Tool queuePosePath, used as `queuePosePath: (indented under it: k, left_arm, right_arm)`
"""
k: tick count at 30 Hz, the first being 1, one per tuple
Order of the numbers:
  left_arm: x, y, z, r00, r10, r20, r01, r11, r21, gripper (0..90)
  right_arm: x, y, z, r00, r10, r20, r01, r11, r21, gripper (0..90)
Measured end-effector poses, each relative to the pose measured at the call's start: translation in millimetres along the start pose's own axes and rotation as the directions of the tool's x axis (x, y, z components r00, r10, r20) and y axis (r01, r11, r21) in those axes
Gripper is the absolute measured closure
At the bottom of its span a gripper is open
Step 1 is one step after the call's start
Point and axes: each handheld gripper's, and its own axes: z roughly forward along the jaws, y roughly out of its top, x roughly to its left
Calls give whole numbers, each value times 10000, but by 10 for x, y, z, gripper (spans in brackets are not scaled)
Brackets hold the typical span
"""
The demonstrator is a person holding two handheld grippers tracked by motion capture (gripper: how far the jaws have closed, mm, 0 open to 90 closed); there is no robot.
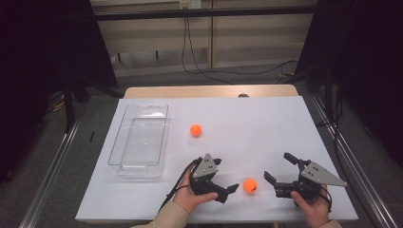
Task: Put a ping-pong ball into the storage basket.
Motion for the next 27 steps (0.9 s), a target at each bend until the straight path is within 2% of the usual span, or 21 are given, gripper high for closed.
queuePosePath:
  k: [27]
  left_arm:
    - [-27,22,82,9998,-6,179,0,9995,325,15]
  right_arm:
    - [-3,0,-2,10000,-11,6,11,10000,-12,19]
